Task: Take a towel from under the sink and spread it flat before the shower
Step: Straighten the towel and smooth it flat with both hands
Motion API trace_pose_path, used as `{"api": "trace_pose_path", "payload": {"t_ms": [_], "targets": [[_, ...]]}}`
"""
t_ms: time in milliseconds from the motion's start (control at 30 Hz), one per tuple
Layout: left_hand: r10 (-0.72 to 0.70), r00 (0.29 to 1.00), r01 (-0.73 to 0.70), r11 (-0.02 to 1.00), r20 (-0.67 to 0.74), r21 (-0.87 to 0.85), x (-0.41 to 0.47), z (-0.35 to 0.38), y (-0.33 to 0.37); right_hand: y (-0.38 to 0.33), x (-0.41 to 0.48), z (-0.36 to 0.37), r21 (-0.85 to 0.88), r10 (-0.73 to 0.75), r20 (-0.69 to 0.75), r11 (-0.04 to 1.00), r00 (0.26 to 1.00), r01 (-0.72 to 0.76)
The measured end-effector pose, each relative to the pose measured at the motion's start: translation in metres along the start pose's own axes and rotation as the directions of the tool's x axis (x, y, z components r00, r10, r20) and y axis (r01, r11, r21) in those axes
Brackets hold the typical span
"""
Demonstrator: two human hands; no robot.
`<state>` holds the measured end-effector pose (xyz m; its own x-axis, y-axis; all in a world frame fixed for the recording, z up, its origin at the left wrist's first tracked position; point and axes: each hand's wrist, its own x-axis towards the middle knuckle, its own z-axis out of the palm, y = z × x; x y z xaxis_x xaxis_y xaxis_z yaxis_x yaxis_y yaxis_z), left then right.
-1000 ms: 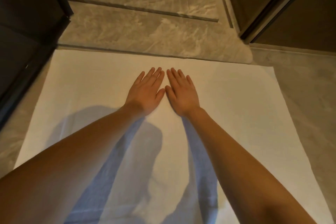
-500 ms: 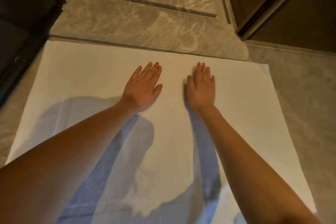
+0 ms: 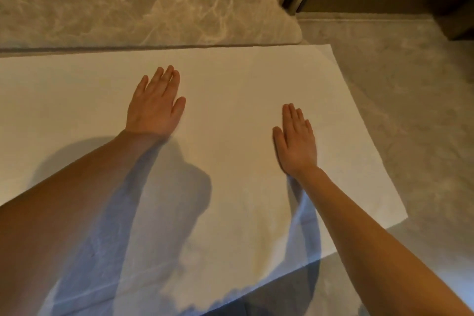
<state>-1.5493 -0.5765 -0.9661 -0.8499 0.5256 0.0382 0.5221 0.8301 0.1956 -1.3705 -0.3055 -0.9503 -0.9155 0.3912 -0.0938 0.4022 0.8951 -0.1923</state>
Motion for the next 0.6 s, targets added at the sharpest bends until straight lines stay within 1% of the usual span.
{"api": "trace_pose_path", "payload": {"t_ms": [67,100,133,167,200,233,267,300,367,467,533,600], "targets": [[-0.001,1.000,0.000,1.000,-0.026,-0.019,-0.004,-0.008,0.008,-0.009,0.004,-0.006,0.006,0.015,-0.006,1.000,1.000,-0.015],[0.039,0.998,-0.041,0.999,-0.053,-0.029,-0.012,-0.011,0.018,-0.019,0.004,-0.009,0.040,0.028,-0.033,0.999,0.999,-0.027],[0.116,0.990,-0.120,0.992,-0.079,-0.041,-0.026,-0.012,0.034,-0.032,-0.001,-0.011,0.106,0.043,-0.074,0.994,0.996,-0.035],[0.224,0.971,-0.230,0.971,-0.089,-0.068,-0.046,-0.010,0.052,-0.047,-0.012,-0.011,0.183,0.058,-0.111,0.982,0.992,-0.037],[0.339,0.936,-0.348,0.932,-0.090,-0.105,-0.068,-0.006,0.071,-0.065,-0.027,-0.008,0.254,0.065,-0.129,0.967,0.990,-0.030],[0.429,0.900,-0.437,0.890,-0.082,-0.132,-0.088,-0.001,0.086,-0.082,-0.045,-0.003,0.305,0.061,-0.127,0.952,0.990,-0.019],[0.478,0.877,-0.481,0.865,-0.058,-0.146,-0.103,0.004,0.096,-0.096,-0.064,0.005,0.330,0.053,-0.105,0.944,0.993,-0.015],[0.488,0.872,-0.487,0.860,-0.028,-0.152,-0.112,0.007,0.101,-0.106,-0.081,0.013,0.326,0.047,-0.069,0.945,0.996,-0.022],[0.467,0.884,-0.461,0.878,0.024,-0.129,-0.114,0.010,0.099,-0.109,-0.104,0.026,0.235,0.037,-0.017,0.971,0.999,-0.032],[0.457,0.887,-0.447,0.887,0.073,-0.120,-0.110,0.009,0.094,-0.077,-0.119,0.028,0.116,0.044,-0.007,0.992,0.999,-0.043],[0.440,0.894,-0.429,0.895,0.082,-0.123,-0.110,0.010,0.096,-0.045,-0.129,0.024,0.097,0.107,-0.015,0.990,0.994,-0.105],[0.438,0.896,-0.429,0.896,0.071,-0.113,-0.112,0.010,0.096,-0.009,-0.142,0.017,0.092,0.213,-0.035,0.973,0.976,-0.209]]}}
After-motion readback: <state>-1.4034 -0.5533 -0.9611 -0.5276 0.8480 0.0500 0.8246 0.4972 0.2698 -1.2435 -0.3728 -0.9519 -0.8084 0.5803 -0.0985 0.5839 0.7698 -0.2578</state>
